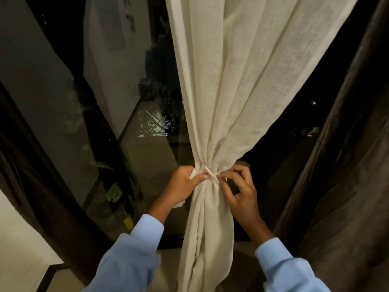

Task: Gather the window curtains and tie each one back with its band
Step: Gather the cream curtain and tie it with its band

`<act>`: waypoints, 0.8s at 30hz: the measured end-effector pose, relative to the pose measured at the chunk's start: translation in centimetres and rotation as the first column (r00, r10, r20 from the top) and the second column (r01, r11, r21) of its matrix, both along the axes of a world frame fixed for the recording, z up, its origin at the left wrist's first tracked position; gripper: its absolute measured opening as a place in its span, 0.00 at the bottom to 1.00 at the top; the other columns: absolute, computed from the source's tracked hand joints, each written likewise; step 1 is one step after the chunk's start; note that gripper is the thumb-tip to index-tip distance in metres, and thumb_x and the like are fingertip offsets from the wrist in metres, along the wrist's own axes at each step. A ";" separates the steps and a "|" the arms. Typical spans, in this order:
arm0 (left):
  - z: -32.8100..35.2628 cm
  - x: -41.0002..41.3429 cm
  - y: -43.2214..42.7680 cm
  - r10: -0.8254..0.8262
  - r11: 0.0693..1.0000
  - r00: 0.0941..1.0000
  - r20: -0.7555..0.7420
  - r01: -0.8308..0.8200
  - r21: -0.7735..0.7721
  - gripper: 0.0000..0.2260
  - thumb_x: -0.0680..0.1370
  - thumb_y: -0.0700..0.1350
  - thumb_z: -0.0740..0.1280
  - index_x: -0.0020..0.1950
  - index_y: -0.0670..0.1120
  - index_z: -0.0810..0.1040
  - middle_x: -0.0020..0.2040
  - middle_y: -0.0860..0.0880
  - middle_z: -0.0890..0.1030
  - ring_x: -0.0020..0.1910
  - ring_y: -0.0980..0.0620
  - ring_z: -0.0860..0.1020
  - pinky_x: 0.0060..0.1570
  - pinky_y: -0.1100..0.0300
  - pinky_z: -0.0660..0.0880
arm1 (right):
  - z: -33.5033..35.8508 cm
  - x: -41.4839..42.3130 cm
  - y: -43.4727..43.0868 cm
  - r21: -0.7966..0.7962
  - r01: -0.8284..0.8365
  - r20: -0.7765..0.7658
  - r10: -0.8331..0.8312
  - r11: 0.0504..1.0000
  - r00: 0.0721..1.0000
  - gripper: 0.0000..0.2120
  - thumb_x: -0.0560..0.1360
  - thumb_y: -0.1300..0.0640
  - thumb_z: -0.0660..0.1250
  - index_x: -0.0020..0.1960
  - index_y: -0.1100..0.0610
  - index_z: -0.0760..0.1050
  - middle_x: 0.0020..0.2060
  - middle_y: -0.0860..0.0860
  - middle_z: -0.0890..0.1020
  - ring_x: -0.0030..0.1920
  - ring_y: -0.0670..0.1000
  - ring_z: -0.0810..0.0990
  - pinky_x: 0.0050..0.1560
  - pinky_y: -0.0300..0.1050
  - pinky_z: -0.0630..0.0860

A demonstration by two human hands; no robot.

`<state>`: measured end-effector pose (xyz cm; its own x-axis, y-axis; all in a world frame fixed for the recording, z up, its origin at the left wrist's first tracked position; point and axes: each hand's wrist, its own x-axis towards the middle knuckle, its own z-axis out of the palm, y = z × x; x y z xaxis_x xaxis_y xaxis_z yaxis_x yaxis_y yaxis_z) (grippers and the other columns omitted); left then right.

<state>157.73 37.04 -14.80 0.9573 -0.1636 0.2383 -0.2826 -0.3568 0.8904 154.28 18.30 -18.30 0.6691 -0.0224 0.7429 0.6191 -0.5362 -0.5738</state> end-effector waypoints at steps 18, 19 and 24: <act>0.7 0.4 0.9 -0.073 0.997 0.990 -0.122 0.074 0.007 0.10 0.70 0.49 0.75 0.34 0.48 0.78 0.27 0.57 0.78 0.27 0.63 0.75 0.28 0.70 0.68 | 2.0 -0.4 0.8 0.437 -0.088 -0.281 0.228 0.895 0.932 0.27 0.70 0.44 0.75 0.64 0.43 0.67 0.58 0.38 0.76 0.59 0.42 0.78 0.54 0.38 0.79; 0.6 0.4 0.9 -0.065 0.998 0.992 -0.112 0.066 0.003 0.10 0.70 0.49 0.75 0.34 0.48 0.77 0.28 0.57 0.79 0.28 0.62 0.75 0.28 0.70 0.69 | 1.5 -0.5 1.2 0.416 -0.109 -0.364 0.275 0.903 0.890 0.37 0.66 0.44 0.78 0.69 0.41 0.61 0.62 0.36 0.73 0.63 0.38 0.75 0.56 0.32 0.76; 1.0 0.1 0.8 -0.077 0.997 0.993 -0.093 0.079 0.021 0.07 0.70 0.49 0.75 0.37 0.50 0.79 0.33 0.55 0.82 0.33 0.61 0.80 0.32 0.70 0.72 | 0.1 0.6 4.6 0.335 -0.063 -0.511 0.237 0.940 0.826 0.47 0.63 0.58 0.83 0.75 0.56 0.60 0.65 0.48 0.74 0.64 0.44 0.75 0.62 0.34 0.73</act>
